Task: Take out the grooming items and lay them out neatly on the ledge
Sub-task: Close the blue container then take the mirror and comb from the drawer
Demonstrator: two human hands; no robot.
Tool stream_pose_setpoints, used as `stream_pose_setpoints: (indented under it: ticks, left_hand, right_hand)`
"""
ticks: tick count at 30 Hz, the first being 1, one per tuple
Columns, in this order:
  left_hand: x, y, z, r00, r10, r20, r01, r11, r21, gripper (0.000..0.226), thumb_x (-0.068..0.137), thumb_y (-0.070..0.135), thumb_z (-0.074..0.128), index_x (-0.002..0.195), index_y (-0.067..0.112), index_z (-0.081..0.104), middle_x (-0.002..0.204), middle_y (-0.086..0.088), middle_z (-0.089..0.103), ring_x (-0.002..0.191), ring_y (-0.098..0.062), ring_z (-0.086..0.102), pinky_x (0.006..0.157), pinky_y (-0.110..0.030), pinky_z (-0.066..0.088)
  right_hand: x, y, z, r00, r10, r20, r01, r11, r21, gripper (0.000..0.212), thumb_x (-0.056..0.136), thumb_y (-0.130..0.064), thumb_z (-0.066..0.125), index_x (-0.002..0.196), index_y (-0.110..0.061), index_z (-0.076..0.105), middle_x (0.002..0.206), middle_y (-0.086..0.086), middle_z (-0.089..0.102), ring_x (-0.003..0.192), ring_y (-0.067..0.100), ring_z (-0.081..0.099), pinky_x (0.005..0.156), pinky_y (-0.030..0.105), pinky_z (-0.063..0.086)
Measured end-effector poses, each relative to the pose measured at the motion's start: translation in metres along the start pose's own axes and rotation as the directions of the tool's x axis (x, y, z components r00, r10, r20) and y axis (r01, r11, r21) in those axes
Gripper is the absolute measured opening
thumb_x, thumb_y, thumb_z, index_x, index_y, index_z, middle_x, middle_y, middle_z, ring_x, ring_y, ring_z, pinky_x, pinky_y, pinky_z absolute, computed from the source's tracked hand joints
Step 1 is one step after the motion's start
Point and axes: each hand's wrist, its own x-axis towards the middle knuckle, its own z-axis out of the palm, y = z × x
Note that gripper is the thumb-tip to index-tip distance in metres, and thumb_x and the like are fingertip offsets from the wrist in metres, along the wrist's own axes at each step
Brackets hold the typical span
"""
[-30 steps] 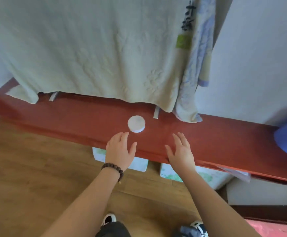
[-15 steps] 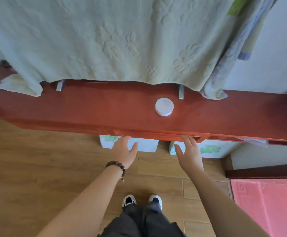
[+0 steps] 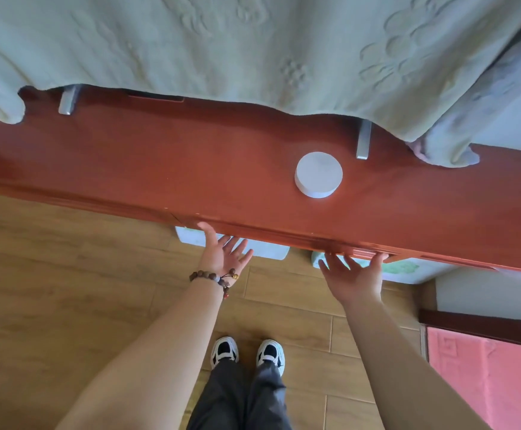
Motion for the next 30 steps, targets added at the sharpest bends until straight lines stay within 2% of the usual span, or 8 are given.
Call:
stream_pose_setpoints:
  ticks: [4,6,9,15,18,22,24,30]
  left_hand:
    - [0.008,-0.003,0.005,1.0,0.016,0.01,-0.015,0.997,-0.072,0.113,0.063,0.084,0.046,0.146,0.011,0.025,0.145,-0.005,0.038,0.125,-0.027,0.047,0.09,-0.054,0.046]
    - [0.006,-0.005,0.008,1.0,0.019,-0.007,-0.02,0.995,-0.094,0.112,0.062,0.085,0.048,0.146,0.013,0.026,0.145,-0.005,0.037,0.118,-0.025,0.048,0.087,-0.057,0.047]
    - [0.002,-0.006,0.008,1.0,0.009,-0.009,-0.01,0.992,-0.125,0.113,0.062,0.083,0.05,0.146,0.013,0.024,0.146,-0.005,0.035,0.129,-0.026,0.042,0.089,-0.059,0.045]
    - [-0.019,-0.02,-0.02,1.0,-0.008,-0.009,0.006,0.99,-0.143,0.097,0.068,0.078,0.051,0.136,0.009,0.036,0.131,-0.006,0.044,0.131,-0.027,0.041,0.091,-0.058,0.042]
    - [-0.037,-0.029,-0.047,0.999,-0.036,0.008,0.036,0.988,-0.149,0.097,0.072,0.075,0.047,0.142,0.01,0.03,0.131,-0.008,0.044,0.135,-0.029,0.036,0.095,-0.057,0.04]
    - [-0.064,-0.042,-0.084,0.998,-0.061,0.031,0.066,0.985,-0.162,0.099,0.072,0.073,0.049,0.145,0.011,0.025,0.145,-0.007,0.039,0.137,-0.028,0.034,0.098,-0.056,0.038]
    - [-0.076,-0.048,-0.097,0.997,-0.075,0.025,0.078,0.983,-0.169,0.11,0.061,0.071,0.055,0.147,0.013,0.021,0.153,-0.007,0.029,0.139,-0.028,0.031,0.101,-0.056,0.036]
    - [-0.105,-0.065,-0.13,0.996,-0.087,0.011,0.088,0.979,-0.182,0.117,0.051,0.066,0.058,0.148,0.014,0.019,0.155,-0.005,0.025,0.141,-0.028,0.029,0.103,-0.057,0.033]
  right_hand:
    - [0.01,0.005,-0.002,0.999,-0.011,0.049,0.009,0.999,0.038,0.095,0.078,-0.077,0.044,0.143,-0.009,0.031,0.138,0.011,0.046,0.132,0.026,0.042,0.115,0.048,0.023]
    - [0.014,0.008,-0.002,0.997,-0.017,0.073,0.013,0.999,0.045,0.09,0.074,-0.078,0.049,0.131,-0.008,0.044,0.131,0.01,0.052,0.124,0.025,0.049,0.113,0.048,0.028]
    - [0.017,0.01,-0.002,0.997,-0.029,0.067,0.027,0.999,0.036,0.079,0.073,-0.077,0.051,0.117,-0.011,0.051,0.123,0.009,0.056,0.12,0.023,0.053,0.111,0.046,0.032]
    - [0.006,0.023,-0.024,0.998,-0.047,-0.035,0.047,0.999,0.004,0.076,0.082,-0.07,0.044,0.133,-0.014,0.042,0.136,0.009,0.047,0.126,0.021,0.046,0.113,0.045,0.028]
    - [-0.014,0.039,-0.047,0.996,-0.063,-0.06,0.063,0.998,0.0,0.08,0.079,-0.074,0.044,0.134,-0.015,0.04,0.138,0.008,0.044,0.13,0.021,0.042,0.115,0.045,0.025]
    - [-0.041,0.058,-0.079,0.997,-0.059,-0.058,0.058,0.998,-0.004,0.077,0.079,-0.076,0.043,0.127,-0.016,0.04,0.143,0.008,0.041,0.134,0.021,0.039,0.115,0.044,0.024]
    - [-0.053,0.065,-0.095,0.996,-0.054,-0.069,0.054,0.999,-0.001,0.074,0.081,-0.074,0.042,0.127,-0.016,0.039,0.145,0.009,0.04,0.134,0.021,0.039,0.114,0.044,0.024]
    - [-0.078,0.082,-0.132,0.993,-0.06,-0.1,0.062,0.998,0.017,0.087,0.082,-0.073,0.041,0.144,-0.014,0.029,0.145,0.009,0.038,0.136,0.022,0.037,0.115,0.044,0.023]
